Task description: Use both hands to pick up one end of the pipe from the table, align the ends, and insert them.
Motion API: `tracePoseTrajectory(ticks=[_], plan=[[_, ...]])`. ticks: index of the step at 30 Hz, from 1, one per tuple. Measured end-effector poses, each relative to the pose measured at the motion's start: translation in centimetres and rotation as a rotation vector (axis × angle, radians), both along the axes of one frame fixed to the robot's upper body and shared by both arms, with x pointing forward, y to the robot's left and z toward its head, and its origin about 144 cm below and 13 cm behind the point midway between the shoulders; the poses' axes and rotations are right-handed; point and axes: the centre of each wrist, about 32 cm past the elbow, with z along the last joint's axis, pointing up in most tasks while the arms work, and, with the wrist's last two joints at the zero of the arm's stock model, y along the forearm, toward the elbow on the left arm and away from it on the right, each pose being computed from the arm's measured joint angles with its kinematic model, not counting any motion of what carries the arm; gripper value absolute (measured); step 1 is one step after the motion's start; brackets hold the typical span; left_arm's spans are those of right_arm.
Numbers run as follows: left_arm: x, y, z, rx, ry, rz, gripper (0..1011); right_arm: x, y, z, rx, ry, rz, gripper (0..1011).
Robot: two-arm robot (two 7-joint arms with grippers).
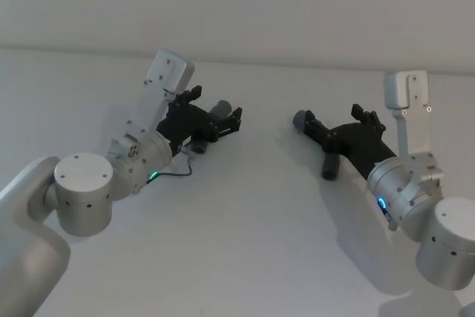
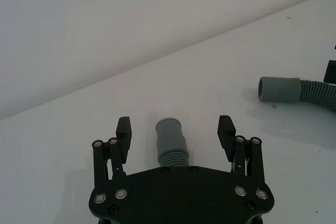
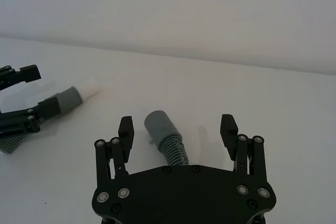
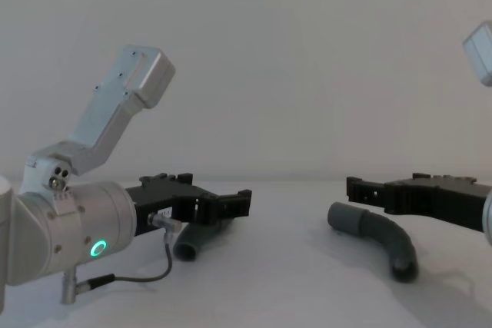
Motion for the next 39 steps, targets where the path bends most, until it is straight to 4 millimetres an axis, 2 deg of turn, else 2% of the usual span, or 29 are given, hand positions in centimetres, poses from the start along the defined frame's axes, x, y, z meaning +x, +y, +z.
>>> tracePoseTrajectory(ticks=[39], plan=[[0.00,0.00,0.00,0.000,0.000,0.000,1001,0.00,0.00,0.00,0.000,0.000,0.000,1000]])
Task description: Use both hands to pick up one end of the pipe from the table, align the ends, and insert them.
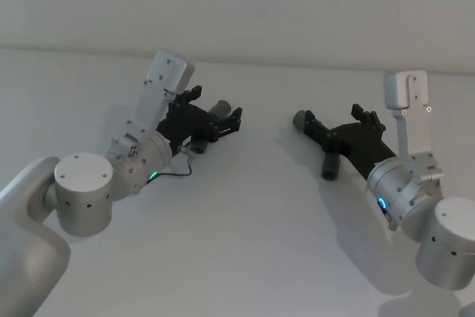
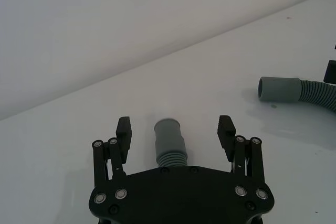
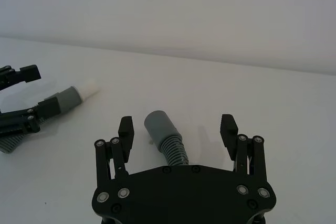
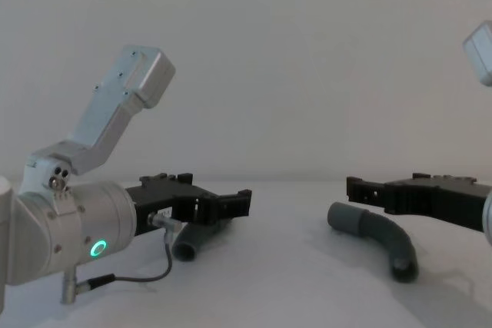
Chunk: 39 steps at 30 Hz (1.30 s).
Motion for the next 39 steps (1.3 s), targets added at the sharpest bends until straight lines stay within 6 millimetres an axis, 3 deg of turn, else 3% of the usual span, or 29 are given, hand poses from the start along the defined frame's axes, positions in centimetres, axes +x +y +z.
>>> tracePoseTrajectory(ticks=[39], plan=[[0.00,0.00,0.00,0.000,0.000,0.000,1001,0.00,0.00,0.00,0.000,0.000,0.000,1000]])
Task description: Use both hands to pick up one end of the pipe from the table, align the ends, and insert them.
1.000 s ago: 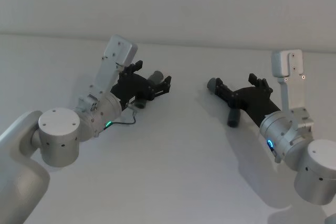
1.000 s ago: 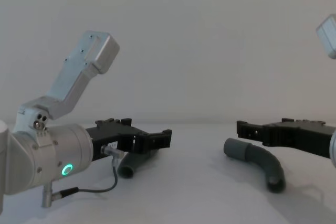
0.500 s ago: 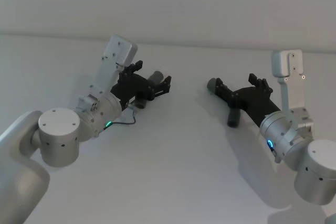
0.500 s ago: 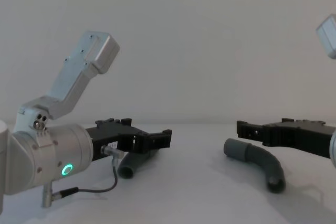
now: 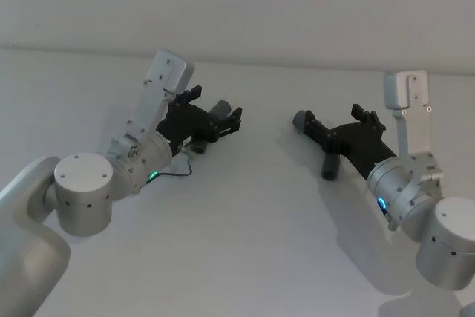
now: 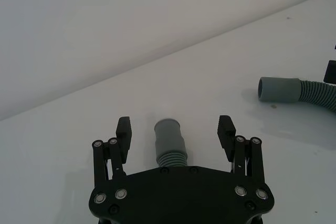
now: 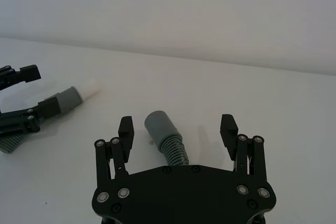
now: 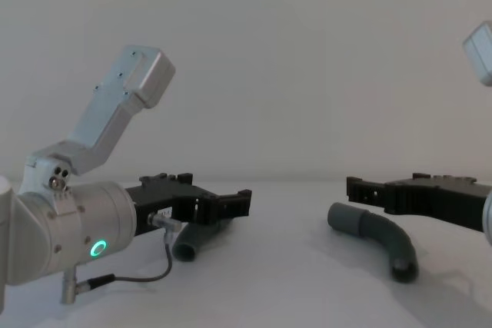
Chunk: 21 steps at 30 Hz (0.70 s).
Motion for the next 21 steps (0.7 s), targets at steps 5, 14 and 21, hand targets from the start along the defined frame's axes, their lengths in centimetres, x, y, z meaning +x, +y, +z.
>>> tracePoseTrajectory(ticks=[5,14,21], plan=[[0.0,0.0,0.0,0.000,0.000,0.000,1001,0.0,0.0,0.0,0.000,0.000,0.000,1000],[0.2,-0.5,0.9,0.004,0.004,0.012,1001,0.4,-0.2,0.2,0.000,-0.003,0.012,1000],[0.6,-1.6,3.1,0.011,0.005,0.031,1001,2.1,-0.9,0.9,0.003,0.002,0.070,1000]])
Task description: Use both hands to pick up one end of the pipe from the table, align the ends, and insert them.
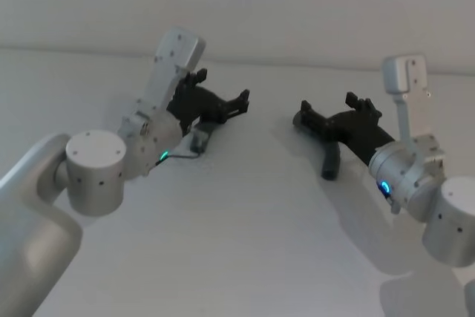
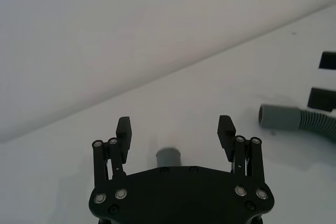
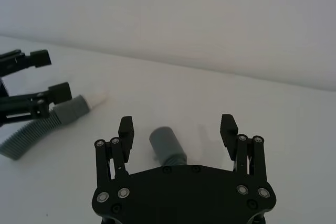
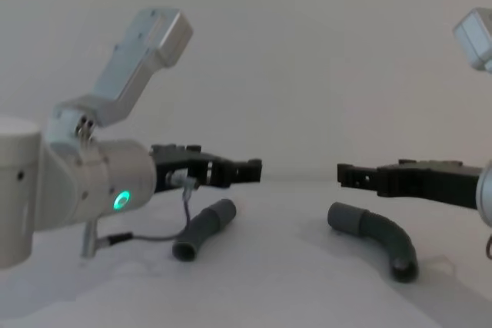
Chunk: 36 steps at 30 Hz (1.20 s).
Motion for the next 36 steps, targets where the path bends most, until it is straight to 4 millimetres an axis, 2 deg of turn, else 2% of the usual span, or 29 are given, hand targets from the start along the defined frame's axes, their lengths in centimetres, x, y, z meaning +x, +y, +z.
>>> tracePoseTrajectory(ticks=[7,15,27,36], plan=[[0.6,-1.0,2.4,0.013,0.031,0.018,1001,1.4,-0.7,0.8,-0.010,0.033,0.032,1000],[1.0,-1.3,3.8,0.015,0.103,0.021,1001,2.1,-1.4,1.6,-0.046,0.091,0.036,1000],[1.0,-0.6,4.5,-0.025,0.220,-0.011,1001,1.3,-2.2,2.6,-0.090,0.134,0.030,1000],[0.4,0.3,4.8,-0.043,0.265,-0.028,1001,0.3,-1.9,3.4,-0.094,0.135,0.058,1000]])
